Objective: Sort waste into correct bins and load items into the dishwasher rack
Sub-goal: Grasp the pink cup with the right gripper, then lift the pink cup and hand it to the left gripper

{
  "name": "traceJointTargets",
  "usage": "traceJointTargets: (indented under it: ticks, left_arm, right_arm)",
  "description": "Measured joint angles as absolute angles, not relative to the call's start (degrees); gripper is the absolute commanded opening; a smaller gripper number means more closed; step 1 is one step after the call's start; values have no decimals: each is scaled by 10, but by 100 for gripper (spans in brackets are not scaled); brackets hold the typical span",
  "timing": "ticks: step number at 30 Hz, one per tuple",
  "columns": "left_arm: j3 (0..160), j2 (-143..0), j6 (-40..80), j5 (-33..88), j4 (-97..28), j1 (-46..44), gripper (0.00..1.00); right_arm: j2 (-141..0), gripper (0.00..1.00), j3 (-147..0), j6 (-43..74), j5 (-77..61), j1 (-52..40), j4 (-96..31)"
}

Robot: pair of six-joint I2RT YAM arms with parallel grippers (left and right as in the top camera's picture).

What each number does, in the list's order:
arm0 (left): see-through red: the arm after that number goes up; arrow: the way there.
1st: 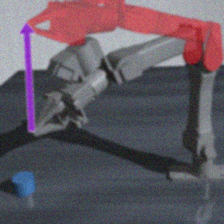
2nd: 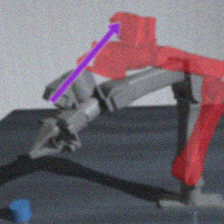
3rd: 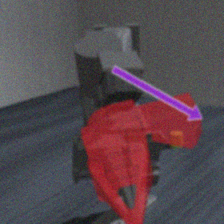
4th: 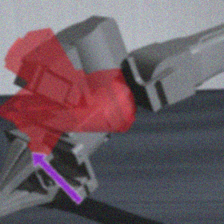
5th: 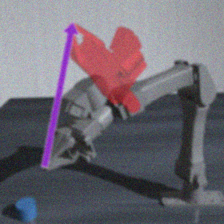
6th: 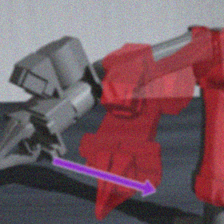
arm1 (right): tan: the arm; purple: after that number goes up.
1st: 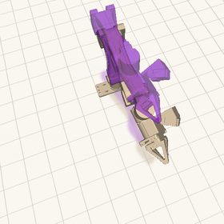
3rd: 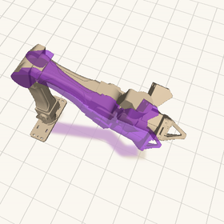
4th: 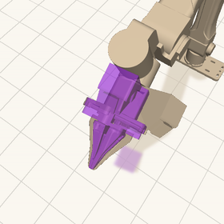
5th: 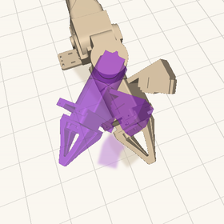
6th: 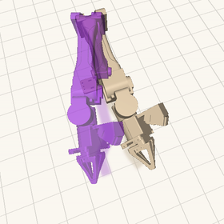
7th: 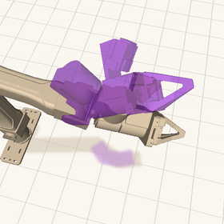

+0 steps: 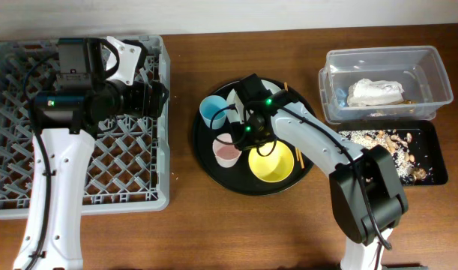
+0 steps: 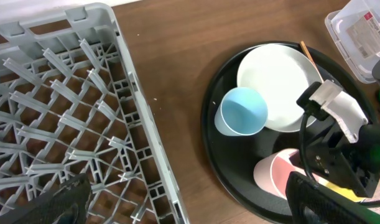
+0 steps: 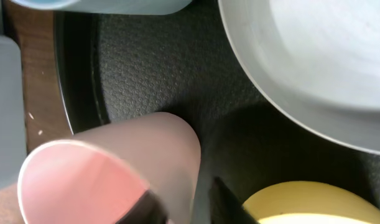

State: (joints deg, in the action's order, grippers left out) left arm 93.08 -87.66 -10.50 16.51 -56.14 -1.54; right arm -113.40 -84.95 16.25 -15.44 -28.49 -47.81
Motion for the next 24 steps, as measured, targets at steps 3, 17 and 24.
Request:
traceJointTargets:
  ticks: [3, 17, 24]
  left_arm:
    - [931, -877, -105, 165, -561, -15, 99]
    - [931, -877, -92, 265, -567, -10, 99]
    - [933, -944, -87, 599, -535, 1, 99]
  right_arm:
    - [-1134, 4, -849, 167, -154, -285, -485]
    - [-969, 4, -891, 114, -320, -154, -585]
    - [-945, 4, -868, 19, -604, -68, -460]
